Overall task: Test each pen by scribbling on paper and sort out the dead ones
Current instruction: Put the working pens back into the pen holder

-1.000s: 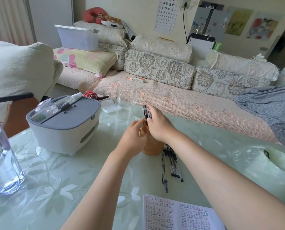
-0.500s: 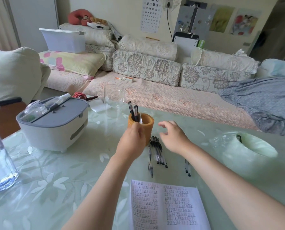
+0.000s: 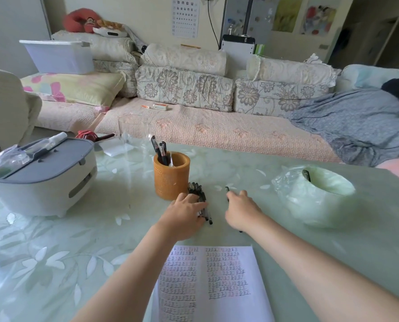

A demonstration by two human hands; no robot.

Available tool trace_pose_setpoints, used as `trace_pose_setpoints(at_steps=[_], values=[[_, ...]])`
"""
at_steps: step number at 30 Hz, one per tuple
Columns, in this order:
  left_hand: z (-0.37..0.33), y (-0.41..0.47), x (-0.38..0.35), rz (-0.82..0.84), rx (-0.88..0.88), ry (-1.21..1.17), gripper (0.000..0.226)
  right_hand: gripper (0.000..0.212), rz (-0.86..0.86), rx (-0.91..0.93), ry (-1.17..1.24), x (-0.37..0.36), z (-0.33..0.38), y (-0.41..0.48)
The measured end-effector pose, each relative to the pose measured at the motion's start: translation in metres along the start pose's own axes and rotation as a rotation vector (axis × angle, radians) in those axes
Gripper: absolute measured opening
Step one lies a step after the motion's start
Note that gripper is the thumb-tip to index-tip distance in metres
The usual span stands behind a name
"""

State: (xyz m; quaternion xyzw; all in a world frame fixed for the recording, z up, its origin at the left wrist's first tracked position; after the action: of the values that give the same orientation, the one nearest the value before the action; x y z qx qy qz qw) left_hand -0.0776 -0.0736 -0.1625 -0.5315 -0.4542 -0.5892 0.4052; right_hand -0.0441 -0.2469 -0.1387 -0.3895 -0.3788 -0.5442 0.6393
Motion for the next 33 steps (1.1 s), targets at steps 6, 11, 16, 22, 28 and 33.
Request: trace_pose_setpoints(at_steps=[6, 11, 16, 22, 28, 33], values=[[-0.001, -0.002, 0.003, -0.023, -0.046, -0.093, 0.044, 0.051, 0.060, 0.142, 0.157, -0.012, 0.016, 0.003], [0.000, 0.000, 0.003, -0.129, -0.018, -0.161, 0.039, 0.049, 0.021, 0.146, 0.151, -0.016, 0.024, 0.003], [0.005, -0.003, -0.004, -0.119, -0.023, -0.073, 0.053, 0.055, 0.059, 0.119, 0.138, -0.011, 0.023, 0.005], [0.004, -0.002, -0.001, -0.098, -0.002, -0.045, 0.035, 0.051, 0.104, 0.047, -0.009, -0.004, 0.019, 0.004], [0.006, -0.004, 0.000, -0.110, 0.014, -0.074, 0.031, 0.045, 0.092, 0.085, -0.230, -0.011, 0.022, -0.004], [0.009, -0.006, 0.001, -0.106, 0.047, -0.094, 0.032, 0.047, 0.109, 0.129, -0.268, -0.013, 0.017, -0.009]])
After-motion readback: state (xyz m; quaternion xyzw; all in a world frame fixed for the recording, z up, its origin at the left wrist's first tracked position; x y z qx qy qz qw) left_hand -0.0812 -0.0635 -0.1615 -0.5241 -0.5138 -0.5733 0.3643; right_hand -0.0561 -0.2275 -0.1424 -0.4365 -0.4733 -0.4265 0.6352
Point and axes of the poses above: each hand's wrist, its own y-axis towards the middle knuckle, its own x-axis out of the back of the hand, z = x × y, the point moved 1 cm from there along y, towards the middle knuckle, and after that the axes turned 15 degrees about y, right-handed, at the moved point
